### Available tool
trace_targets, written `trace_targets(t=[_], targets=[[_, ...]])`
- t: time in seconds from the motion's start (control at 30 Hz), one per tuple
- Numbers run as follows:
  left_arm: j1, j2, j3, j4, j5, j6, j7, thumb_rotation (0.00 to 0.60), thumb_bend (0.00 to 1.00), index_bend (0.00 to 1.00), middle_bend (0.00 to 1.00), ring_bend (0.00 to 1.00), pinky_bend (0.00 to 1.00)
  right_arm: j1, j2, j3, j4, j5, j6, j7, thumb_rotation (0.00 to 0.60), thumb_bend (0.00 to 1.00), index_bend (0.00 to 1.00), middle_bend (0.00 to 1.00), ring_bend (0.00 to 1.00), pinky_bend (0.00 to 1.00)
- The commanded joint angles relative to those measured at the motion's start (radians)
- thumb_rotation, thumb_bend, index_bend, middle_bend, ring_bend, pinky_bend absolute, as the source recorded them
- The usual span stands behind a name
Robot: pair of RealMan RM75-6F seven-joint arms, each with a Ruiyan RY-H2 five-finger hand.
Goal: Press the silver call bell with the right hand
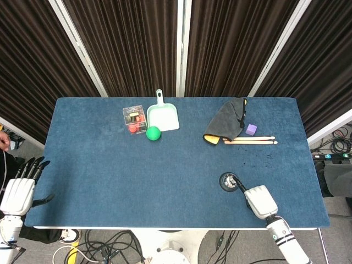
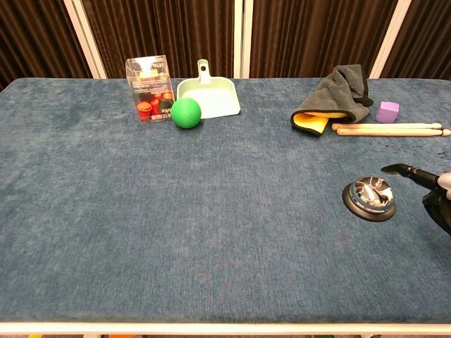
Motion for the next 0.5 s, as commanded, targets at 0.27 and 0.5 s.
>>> trace_targets(t=[0.27, 0.5], targets=[[0.001, 0.006, -0.002, 0.003, -0.003, 0.001, -0.006, 0.6, 0.09, 0.14, 0.05, 0.0, 0.13, 0.015, -0.023, 0.003, 0.008, 0.036, -0.032, -0.032, 0.6, 1.0, 0.0, 0.89, 0.85, 0.77], [0.003, 0.007, -0.002, 0.003, -0.004, 0.002, -0.008, 0.6, 0.09, 0.14, 0.05, 0.0, 0.13, 0.014, -0.03, -0.008, 0.01, 0.056, -0.045, -0.053, 0.6, 1.0, 0.0, 0.89, 0.85, 0.77]])
